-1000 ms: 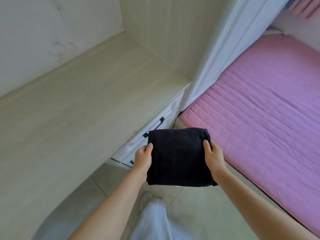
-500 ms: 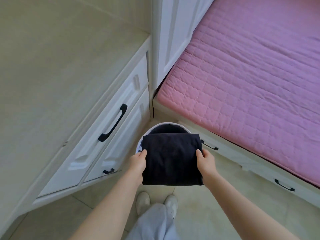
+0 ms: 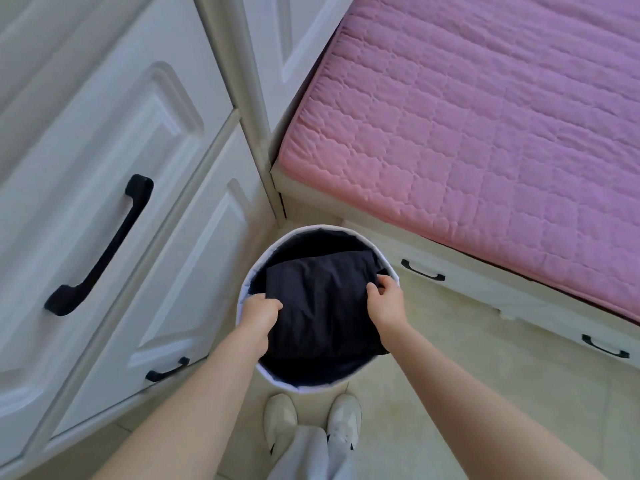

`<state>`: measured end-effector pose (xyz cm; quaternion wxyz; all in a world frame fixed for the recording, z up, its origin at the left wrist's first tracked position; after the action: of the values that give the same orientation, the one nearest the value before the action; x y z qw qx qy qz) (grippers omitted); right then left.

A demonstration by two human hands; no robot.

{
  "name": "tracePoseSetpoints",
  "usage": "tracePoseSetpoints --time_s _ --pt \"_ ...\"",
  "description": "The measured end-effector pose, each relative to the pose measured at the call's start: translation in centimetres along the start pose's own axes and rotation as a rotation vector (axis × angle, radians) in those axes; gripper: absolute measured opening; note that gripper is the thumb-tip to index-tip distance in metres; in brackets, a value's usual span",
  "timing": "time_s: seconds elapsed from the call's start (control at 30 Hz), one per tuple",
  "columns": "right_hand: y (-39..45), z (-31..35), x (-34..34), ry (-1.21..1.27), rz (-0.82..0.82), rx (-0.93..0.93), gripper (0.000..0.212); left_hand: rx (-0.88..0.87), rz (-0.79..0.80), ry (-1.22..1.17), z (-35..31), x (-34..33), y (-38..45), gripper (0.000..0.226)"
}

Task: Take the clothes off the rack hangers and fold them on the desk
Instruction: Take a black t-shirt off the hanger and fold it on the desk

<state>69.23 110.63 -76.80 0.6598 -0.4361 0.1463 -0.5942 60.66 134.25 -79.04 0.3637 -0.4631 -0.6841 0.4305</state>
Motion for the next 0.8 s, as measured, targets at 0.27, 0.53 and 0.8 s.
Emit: tracePoseSetpoints --time_s 0.27,0.53,0.8 --pt "1.8 -0.9 0.4 -0.161 0.201 -0.053 0.049 -0.031 -0.095 0.146 -0.4 1.3 0.6 0.025" --pt "-3.9 2.3 3.0 -0.078 0.267 -0.059 0.037 -0.048 0.027 0.168 -3.2 -1.2 -6.6 0.048" --pt "-13.5 9.0 9.3 0.040 0.219 0.007 0.030 -0.228 0.165 0.206 -9.0 -4.8 -18.7 0.029"
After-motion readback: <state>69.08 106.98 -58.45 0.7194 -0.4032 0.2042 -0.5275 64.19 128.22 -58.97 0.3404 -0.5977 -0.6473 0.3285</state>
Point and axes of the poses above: each hand's wrist, its own y-axis towards the middle knuckle, its own x-axis out of the back of the hand, z = x × y, the point moved 7 cm from there along y, towards the middle knuckle, and after that the axes turned 9 degrees about z, right-handed, at the moved point
